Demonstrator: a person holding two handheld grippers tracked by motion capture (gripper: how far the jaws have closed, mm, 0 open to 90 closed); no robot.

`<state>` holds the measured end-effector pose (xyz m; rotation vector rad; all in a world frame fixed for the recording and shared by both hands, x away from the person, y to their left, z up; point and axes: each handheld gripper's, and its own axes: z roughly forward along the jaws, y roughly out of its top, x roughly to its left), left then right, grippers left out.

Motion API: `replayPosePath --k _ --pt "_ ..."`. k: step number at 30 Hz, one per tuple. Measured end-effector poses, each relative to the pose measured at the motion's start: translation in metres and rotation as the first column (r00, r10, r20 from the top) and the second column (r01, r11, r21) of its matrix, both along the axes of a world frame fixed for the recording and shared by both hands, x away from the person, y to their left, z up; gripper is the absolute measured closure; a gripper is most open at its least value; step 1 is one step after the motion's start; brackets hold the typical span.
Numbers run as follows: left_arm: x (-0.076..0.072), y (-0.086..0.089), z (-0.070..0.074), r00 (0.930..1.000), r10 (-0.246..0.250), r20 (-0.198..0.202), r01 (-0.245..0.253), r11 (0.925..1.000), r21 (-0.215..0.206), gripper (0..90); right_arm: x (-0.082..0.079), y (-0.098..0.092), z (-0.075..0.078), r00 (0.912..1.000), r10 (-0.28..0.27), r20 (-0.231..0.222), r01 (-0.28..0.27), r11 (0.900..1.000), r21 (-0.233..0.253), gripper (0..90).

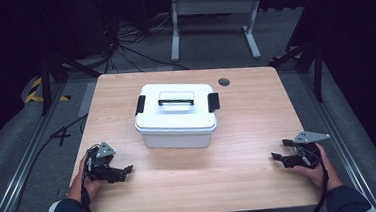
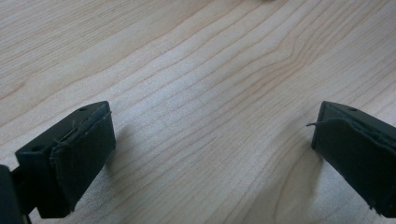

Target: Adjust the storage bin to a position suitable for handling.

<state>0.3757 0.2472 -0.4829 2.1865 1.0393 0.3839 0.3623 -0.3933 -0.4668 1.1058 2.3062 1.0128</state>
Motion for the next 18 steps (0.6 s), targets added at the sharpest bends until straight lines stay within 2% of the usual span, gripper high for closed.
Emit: replayPosePath --k 2,3,13,15,18 --pt "0.0001 0.0007 0.0004 1.0000 -0.006 -0.001 0.006 1.0000 0.004 0.1 0.0000 0.0000 0.0000 1.0000 0.000 -0.001 0.000 1.000 0.000 24.3" --pt "0.0002 0.0011 0.0003 0.9999 -0.008 0.011 0.007 0.9999 0.011 0.1 0.0000 0.0000 0.0000 1.0000 0.000 -0.001 0.000 1.000 0.000 24.2" --pt "-0.0015 0.0024 0.0004 0.9999 -0.015 0.005 0.015 0.9998 0.009 0.4 -0.0004 0.0002 0.0001 1.0000 -0.009 -0.002 0.009 1.000 0.000 24.1" --pt "-0.0009 0.0040 0.0010 0.9992 -0.039 0.013 0.038 0.9990 0.022 0.4 -0.0014 -0.0002 0.0002 0.9998 -0.018 -0.002 0.018 1.000 -0.003 24.1" --pt "-0.0009 0.0045 0.0006 0.9989 -0.046 0.013 0.046 0.9988 0.016 0.4 -0.0012 -0.0010 0.0007 0.9999 -0.014 -0.004 0.014 1.000 -0.007 23.5"
